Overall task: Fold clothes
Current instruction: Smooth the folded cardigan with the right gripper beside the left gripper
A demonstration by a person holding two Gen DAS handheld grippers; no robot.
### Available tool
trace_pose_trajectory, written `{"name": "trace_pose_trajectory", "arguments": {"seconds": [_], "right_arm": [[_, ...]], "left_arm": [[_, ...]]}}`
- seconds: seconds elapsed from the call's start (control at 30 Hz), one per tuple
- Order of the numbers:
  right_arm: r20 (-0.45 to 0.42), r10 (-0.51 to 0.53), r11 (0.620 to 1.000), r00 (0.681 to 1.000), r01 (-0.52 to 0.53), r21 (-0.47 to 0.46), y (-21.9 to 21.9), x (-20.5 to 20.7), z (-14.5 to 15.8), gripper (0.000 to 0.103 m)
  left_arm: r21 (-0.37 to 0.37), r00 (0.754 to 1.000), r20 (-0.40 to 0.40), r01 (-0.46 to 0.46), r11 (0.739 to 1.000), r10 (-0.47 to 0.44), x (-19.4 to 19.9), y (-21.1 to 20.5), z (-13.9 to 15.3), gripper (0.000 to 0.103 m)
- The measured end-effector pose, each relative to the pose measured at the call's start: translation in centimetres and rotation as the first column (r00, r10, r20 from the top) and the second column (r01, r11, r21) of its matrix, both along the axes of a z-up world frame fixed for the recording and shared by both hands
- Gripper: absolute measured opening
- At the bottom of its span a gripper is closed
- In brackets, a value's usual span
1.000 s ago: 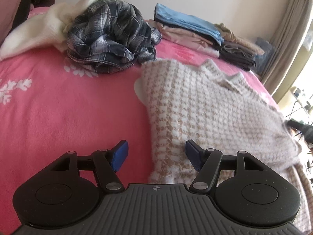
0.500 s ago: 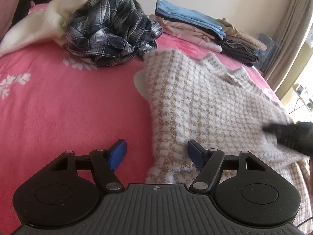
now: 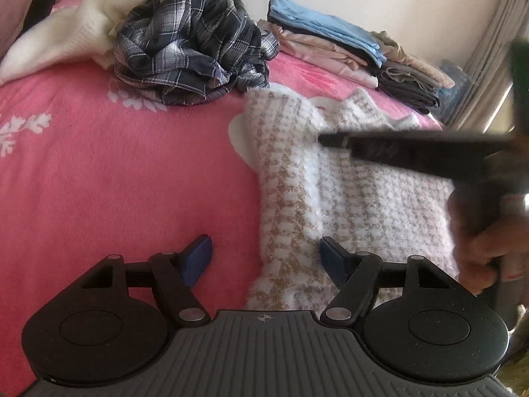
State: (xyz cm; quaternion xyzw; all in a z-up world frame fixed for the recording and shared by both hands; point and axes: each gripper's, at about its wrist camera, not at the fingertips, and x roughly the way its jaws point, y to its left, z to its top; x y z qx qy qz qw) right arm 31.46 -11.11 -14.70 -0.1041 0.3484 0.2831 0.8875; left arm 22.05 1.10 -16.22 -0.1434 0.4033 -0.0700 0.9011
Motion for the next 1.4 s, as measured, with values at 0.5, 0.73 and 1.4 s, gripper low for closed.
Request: {"name": "trace_pose_trajectory", "arguments": {"seconds": [0.5, 0.73, 1.4], "right_arm": [[-0.019, -0.110, 0.992, 0.994, 0.111, 0.060, 2.7, 4.7, -0.6, 0.013], [0.037, -0.337, 0.938, 0.941, 0.332, 0.101, -8.4, -0.8, 6.4, 0.014], [0.039, -0.649, 0.752, 0.759, 0.649, -0.119, -25.2, -12.5, 5.6, 0.014]], "left_arm": [[-0.001, 1.000, 0.015, 0.004, 1.000, -0.004, 0.2, 0.0, -0.2, 0.074], [-0.016, 1.000, 0.004, 0.006, 1.000, -0.006, 0.4, 0.4, -0.1, 0.074], [0.011, 1.000, 0.012, -0.001, 1.000, 0.001, -0.2, 0.5, 0.4, 0.076]]}}
